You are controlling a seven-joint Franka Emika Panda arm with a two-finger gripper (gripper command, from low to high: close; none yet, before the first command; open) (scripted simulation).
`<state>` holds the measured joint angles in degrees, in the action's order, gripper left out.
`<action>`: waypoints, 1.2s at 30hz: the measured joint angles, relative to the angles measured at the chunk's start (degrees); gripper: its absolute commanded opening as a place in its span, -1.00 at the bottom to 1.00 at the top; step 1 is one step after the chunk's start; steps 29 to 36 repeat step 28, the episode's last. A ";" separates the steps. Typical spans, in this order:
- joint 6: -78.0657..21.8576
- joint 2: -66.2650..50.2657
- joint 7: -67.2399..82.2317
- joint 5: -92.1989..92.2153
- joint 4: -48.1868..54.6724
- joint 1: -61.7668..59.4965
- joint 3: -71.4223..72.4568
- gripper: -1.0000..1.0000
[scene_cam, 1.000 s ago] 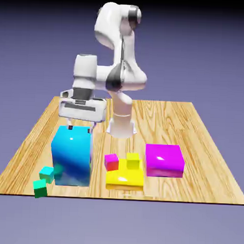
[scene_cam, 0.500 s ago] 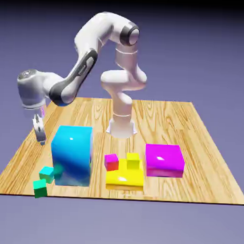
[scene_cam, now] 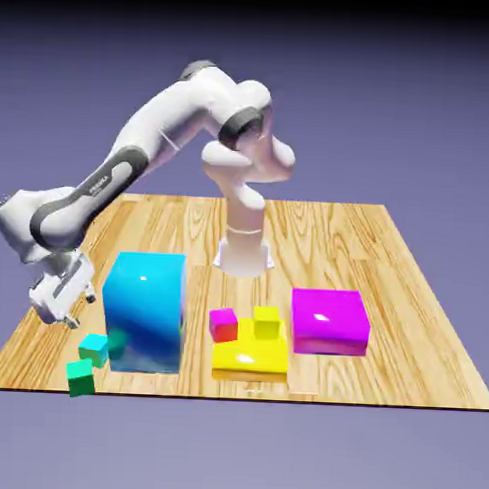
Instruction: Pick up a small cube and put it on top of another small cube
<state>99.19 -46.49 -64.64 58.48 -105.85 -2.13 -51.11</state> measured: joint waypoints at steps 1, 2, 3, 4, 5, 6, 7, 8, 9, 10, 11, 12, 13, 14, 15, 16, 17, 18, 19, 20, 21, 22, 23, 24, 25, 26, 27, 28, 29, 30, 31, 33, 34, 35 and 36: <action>-1.50 -1.66 -0.04 2.49 0.90 -0.62 -0.10 0.00; -3.28 -2.95 -0.13 4.60 1.93 -1.17 -0.26 0.00; -3.29 -2.96 -0.13 4.61 1.94 -1.17 -0.26 0.00; -1.01 -5.03 0.87 6.96 1.27 -0.88 1.73 0.00; 1.27 -7.10 1.88 9.32 0.61 -0.60 3.73 0.00; 1.65 -7.44 2.05 9.71 0.50 -0.55 4.05 -1.00; 1.65 -7.44 2.05 9.71 0.50 -0.55 4.06 -1.00; 1.66 -7.44 2.07 9.83 0.50 -0.55 4.06 -1.00; -0.61 -5.37 1.06 7.48 1.16 -0.84 2.06 -1.00; -2.89 -3.30 0.05 5.11 1.83 -1.13 0.07 -1.00; -3.92 -3.21 -0.76 4.27 3.67 -1.69 0.21 -1.00; -4.69 -3.53 -1.53 3.75 5.74 -2.30 0.77 -1.00; -5.47 -3.84 -2.30 3.22 7.82 -2.92 1.33 -1.00; -6.25 -4.15 -3.08 2.68 9.90 -3.54 1.90 -1.00; -7.03 -4.46 -3.85 2.15 11.97 -4.16 2.46 -1.00; -7.81 -4.77 -4.62 1.61 14.05 -4.77 3.02 -1.00; -8.59 -5.08 -5.39 1.08 16.13 -5.39 3.59 -1.00; -9.37 -5.39 -6.16 0.54 18.20 -6.01 4.15 -1.00; -10.15 -5.70 -6.93 0.01 20.28 -6.62 4.71 -1.00; -10.93 -6.01 -7.70 -0.53 22.36 -7.24 5.28 -1.00; -11.56 -6.26 -8.33 -0.97 24.05 -7.74 5.74 -1.00; -11.56 -6.27 -8.33 -0.97 24.06 -7.75 5.74 -1.00; -9.08 -7.43 -7.41 0.27 22.25 -6.76 6.67 -1.00; -6.59 -8.59 -6.48 1.51 20.44 -5.76 7.61 -1.00; -5.43 -9.13 -6.04 2.09 19.60 -5.30 8.05 1.00; -5.45 -9.13 -6.05 1.97 19.60 -5.30 8.05 1.00; -5.45 -9.13 -6.05 1.97 19.60 -5.30 8.05 1.00; -7.94 -7.97 -6.97 0.74 21.40 -6.29 7.11 1.00; -7.94 -7.97 -6.97 0.74 21.40 -6.29 7.11 1.00; -7.94 -7.97 -6.97 0.74 21.40 -6.29 7.11 1.00; -7.94 -7.97 -6.97 0.74 21.40 -6.29 7.11 1.00; -7.94 -7.97 -6.97 0.74 21.40 -6.29 7.11 1.00; -7.94 -7.97 -6.97 0.74 21.40 -6.29 7.11 1.00; -7.94 -7.97 -6.97 0.74 21.40 -6.29 7.11 1.00; -7.94 -7.97 -6.97 0.74 21.40 -6.29 7.11 1.00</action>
